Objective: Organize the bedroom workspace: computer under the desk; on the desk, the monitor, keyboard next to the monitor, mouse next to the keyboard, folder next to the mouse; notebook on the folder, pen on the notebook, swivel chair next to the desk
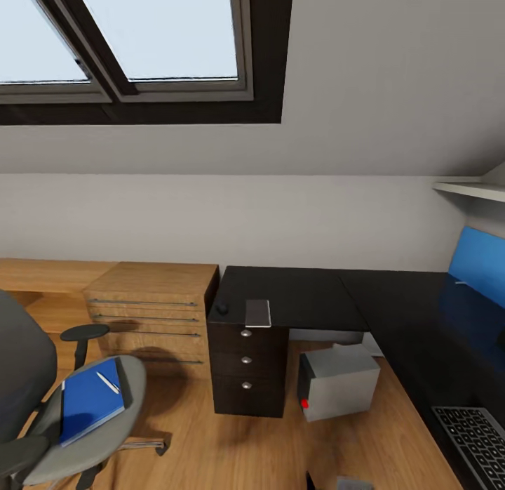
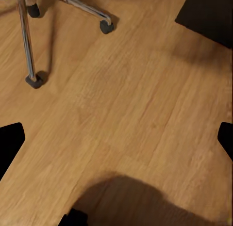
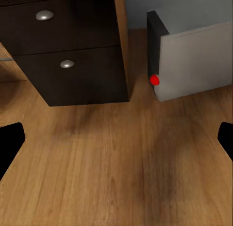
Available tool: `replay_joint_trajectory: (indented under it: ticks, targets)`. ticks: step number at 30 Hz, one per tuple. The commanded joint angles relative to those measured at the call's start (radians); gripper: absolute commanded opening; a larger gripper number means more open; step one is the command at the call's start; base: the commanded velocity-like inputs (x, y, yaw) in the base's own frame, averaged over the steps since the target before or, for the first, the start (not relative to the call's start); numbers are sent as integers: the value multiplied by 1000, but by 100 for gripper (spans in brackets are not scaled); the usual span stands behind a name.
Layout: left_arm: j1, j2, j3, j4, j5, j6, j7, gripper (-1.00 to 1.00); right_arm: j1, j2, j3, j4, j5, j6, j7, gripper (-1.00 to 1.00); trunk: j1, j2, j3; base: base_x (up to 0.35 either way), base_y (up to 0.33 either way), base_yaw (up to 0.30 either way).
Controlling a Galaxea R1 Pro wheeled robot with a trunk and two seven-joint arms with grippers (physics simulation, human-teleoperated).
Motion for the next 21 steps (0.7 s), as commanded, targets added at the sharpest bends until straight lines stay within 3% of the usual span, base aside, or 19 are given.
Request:
replay_joint_trajectory:
  ticks: [1, 5, 8, 9, 10, 12, 13, 17, 21]
  targets:
    - [0, 0, -14, -22, 0, -3, 9, 100, -1, 0, 7, -9, -11, -3, -1, 100, 0, -1, -1, 8, -1, 0]
    - [0, -2, -32, -155, -44, 17, 13, 100, -4, -6, 4, -111, -10, 18, -45, 100, 0, -1, -1, 4, -1, 0]
    - [0, -3, -35, -239, -53, 70, 15, 100, -5, -7, 4, -180, -10, 45, -92, 100, 0, -1, -1, 1, 0, 0]
    - [0, -5, -36, -486, -59, 336, 20, 100, -25, -17, 4, -326, -8, 167, -197, 100, 0, -1, -1, 0, 0, 0]
    - [0, -6, -35, -561, -59, 428, 24, 100, -46, -24, 3, -371, -8, 223, -220, 100, 0, -1, -1, 0, 0, 0]
    - [-1, -7, -33, -651, -58, 539, 40, 100, -96, -31, 3, -422, -8, 325, -242, 100, 0, -1, -1, 0, 0, 0]
    - [-18, -14, -29, -721, -56, 631, 86, 100, -186, -34, 2, -452, -10, 479, -257, 100, 0, -1, -1, 0, 0, 0]
    - [-101, -40, -24, -756, -46, 707, 207, 100, -341, -35, 1, -461, -13, 719, -265, 100, 0, -1, -1, 0, 0, 0]
    - [-155, -53, -23, -762, 0, 776, 277, 100, -424, -31, -1, -435, -15, 866, -267, 100, 0, -1, -1, 0, 0, 0]
